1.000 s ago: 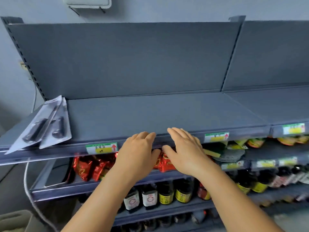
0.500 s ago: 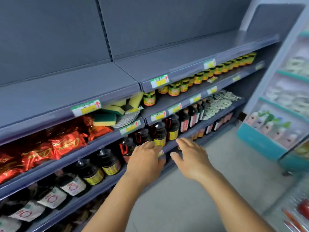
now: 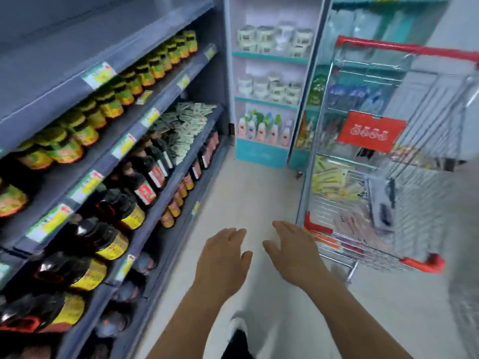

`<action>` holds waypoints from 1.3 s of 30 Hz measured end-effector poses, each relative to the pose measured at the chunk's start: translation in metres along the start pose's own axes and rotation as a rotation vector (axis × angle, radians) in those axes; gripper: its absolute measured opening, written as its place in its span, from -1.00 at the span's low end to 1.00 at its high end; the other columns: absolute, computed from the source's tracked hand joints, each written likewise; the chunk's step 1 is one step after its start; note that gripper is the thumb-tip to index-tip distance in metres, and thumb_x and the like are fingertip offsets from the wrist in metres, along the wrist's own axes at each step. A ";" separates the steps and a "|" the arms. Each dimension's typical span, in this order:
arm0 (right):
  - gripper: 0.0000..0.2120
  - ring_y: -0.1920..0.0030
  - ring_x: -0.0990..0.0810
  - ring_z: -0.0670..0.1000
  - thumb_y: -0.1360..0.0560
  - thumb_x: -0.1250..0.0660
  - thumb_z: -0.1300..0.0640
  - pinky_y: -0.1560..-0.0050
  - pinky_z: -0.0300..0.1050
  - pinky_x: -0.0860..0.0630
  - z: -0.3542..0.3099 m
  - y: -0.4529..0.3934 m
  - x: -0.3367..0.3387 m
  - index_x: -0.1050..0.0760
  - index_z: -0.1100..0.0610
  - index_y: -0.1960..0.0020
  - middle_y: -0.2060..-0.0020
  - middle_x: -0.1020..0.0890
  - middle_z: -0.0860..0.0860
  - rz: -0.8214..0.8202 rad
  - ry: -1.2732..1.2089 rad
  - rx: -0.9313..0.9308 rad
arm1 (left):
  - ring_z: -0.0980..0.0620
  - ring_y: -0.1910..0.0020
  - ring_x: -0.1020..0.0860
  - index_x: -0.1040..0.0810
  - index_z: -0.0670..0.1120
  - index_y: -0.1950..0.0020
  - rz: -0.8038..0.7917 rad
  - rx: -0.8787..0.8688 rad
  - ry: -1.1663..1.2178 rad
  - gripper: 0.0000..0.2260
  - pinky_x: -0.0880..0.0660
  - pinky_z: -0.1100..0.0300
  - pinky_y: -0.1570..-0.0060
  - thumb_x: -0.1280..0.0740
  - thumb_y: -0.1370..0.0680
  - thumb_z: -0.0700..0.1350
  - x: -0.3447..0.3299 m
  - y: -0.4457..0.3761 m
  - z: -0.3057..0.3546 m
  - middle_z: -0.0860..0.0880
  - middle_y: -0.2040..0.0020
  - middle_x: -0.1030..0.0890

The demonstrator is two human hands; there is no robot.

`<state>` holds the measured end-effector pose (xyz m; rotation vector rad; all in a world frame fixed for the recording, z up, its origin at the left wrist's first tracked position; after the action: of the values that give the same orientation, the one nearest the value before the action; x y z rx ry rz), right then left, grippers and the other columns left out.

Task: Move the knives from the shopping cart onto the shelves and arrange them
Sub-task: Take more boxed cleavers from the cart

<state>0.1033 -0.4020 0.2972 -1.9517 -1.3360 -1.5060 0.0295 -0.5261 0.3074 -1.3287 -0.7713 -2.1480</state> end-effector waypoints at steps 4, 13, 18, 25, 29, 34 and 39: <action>-0.50 -0.46 -0.24 0.02 -0.60 -0.10 -0.12 -0.43 -0.08 -0.11 0.051 -0.006 0.013 -0.18 0.03 -0.49 -0.46 -0.30 -0.01 0.056 -0.013 -0.183 | 0.05 -0.49 -0.15 -0.14 -0.01 -0.54 -0.090 -0.150 -0.012 -0.52 -0.04 0.22 -0.42 -0.12 -0.63 0.04 -0.013 -0.049 0.035 0.01 -0.51 -0.22; -0.44 -0.45 -0.26 0.06 -0.58 -0.13 -0.14 -0.44 0.03 -0.20 0.148 -0.020 0.046 -0.15 0.05 -0.50 -0.46 -0.30 0.01 0.169 -0.113 -0.475 | -0.01 -0.32 -0.38 -0.31 0.04 -0.43 -0.196 -0.409 -0.052 -0.60 -0.33 0.13 -0.31 -0.21 -0.59 0.03 -0.039 -0.136 0.132 0.03 -0.37 -0.42; -0.45 -0.39 -0.33 0.09 -0.54 -0.13 -0.14 -0.38 0.06 -0.28 0.209 -0.044 0.071 -0.22 0.05 -0.47 -0.42 -0.38 0.03 0.227 -0.163 -0.536 | -0.01 -0.41 -0.30 -0.23 0.04 -0.50 -0.237 -0.454 -0.085 -0.54 -0.27 0.10 -0.36 -0.20 -0.61 0.07 -0.058 -0.182 0.188 0.03 -0.47 -0.32; -0.44 -0.44 -0.28 0.06 -0.58 -0.17 -0.08 -0.43 0.02 -0.19 0.313 -0.098 0.098 -0.14 0.07 -0.51 -0.45 -0.33 0.03 0.216 -0.195 -0.528 | -0.02 -0.43 -0.27 -0.21 0.02 -0.50 -0.254 -0.451 -0.086 -0.54 -0.26 0.07 -0.39 -0.17 -0.62 0.06 -0.106 -0.257 0.268 0.02 -0.47 -0.31; -0.55 -0.32 -0.42 0.09 -0.59 -0.14 -0.06 -0.29 -0.01 -0.34 0.369 -0.135 0.100 -0.27 0.07 -0.44 -0.32 -0.47 0.05 0.224 -0.218 -0.526 | -0.03 -0.42 -0.27 -0.20 -0.01 -0.51 -0.292 -0.398 -0.063 -0.52 -0.28 0.07 -0.38 -0.17 -0.62 0.05 -0.143 -0.300 0.302 -0.02 -0.46 -0.31; -0.75 0.01 -0.55 0.08 -0.58 -0.16 -0.03 0.10 -0.09 -0.41 0.422 -0.178 0.078 -0.44 0.11 -0.12 0.03 -0.57 0.03 0.232 -0.255 -0.557 | -0.05 -0.41 -0.28 -0.18 -0.02 -0.52 -0.350 -0.335 -0.055 -0.52 -0.29 0.07 -0.32 -0.17 -0.62 0.03 -0.195 -0.348 0.326 -0.06 -0.44 -0.33; -0.66 -0.11 -0.52 0.18 -0.57 -0.16 0.01 -0.07 0.04 -0.48 0.465 -0.221 0.037 -0.39 0.22 -0.21 -0.11 -0.54 0.15 0.196 -0.378 -0.697 | -0.08 -0.35 -0.33 -0.14 -0.01 -0.52 -0.448 -0.307 -0.062 -0.53 -0.37 0.02 -0.25 -0.17 -0.63 0.00 -0.253 -0.392 0.330 -0.08 -0.40 -0.34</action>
<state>0.1862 0.0647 0.0928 -2.8114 -0.7364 -1.7075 0.0775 0.0105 0.1179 -1.4888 -0.8531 -2.6757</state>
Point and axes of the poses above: each hand's wrist, its own y-axis away from the middle knuckle, its own x-axis out of the back of the hand, z = x × y, the point moved 5 cm from there along -y, towards the middle knuckle
